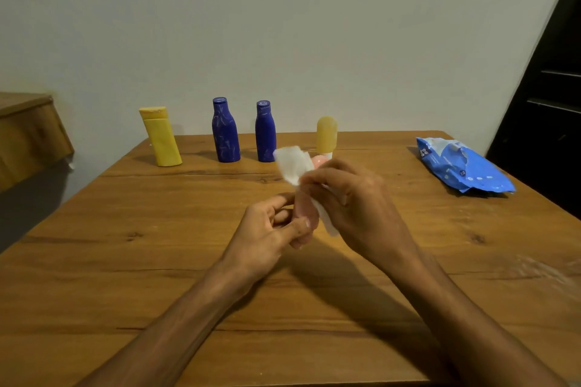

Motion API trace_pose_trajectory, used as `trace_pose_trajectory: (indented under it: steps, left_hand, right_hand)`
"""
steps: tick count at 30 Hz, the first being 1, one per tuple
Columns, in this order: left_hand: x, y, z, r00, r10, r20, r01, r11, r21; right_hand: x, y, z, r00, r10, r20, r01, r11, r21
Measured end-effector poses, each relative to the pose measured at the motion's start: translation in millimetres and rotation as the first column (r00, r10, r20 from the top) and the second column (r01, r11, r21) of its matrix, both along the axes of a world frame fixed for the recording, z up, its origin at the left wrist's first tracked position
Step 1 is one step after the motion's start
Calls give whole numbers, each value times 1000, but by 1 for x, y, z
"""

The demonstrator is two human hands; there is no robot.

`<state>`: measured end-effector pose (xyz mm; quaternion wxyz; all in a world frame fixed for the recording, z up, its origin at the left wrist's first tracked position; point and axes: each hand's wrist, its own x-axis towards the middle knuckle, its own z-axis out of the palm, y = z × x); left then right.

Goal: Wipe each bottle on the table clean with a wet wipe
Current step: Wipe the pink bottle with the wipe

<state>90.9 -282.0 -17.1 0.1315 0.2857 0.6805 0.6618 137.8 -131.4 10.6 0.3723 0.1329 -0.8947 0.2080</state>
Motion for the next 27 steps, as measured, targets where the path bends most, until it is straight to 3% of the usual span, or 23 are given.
trace_pose_trajectory:
  steps: [4, 10, 14, 19, 27]
  left_hand:
    - [3, 1, 0, 998, -14, -53, 13, 1000, -26]
    - [2, 0, -3, 997, 48, -55, -51, 997, -64]
    - [0, -1, -2, 998, 52, -44, -55, 996, -75]
    - [0, -1, -2, 999, -15, -42, 12, 998, -66]
    - [1, -1, 1, 996, -72, 47, 70, 997, 35]
  right_hand:
    - [-7, 10, 3, 982, -171, -80, 171, 985, -5]
    - [4, -11, -4, 999, 23, 25, -28, 977, 210]
    - [0, -7, -2, 999, 11, -31, 0, 944, 330]
    - [-1, 2, -1, 983, -98, -153, 125, 977, 173]
    - [-4, 9, 3, 979, -185, -84, 161, 958, -238]
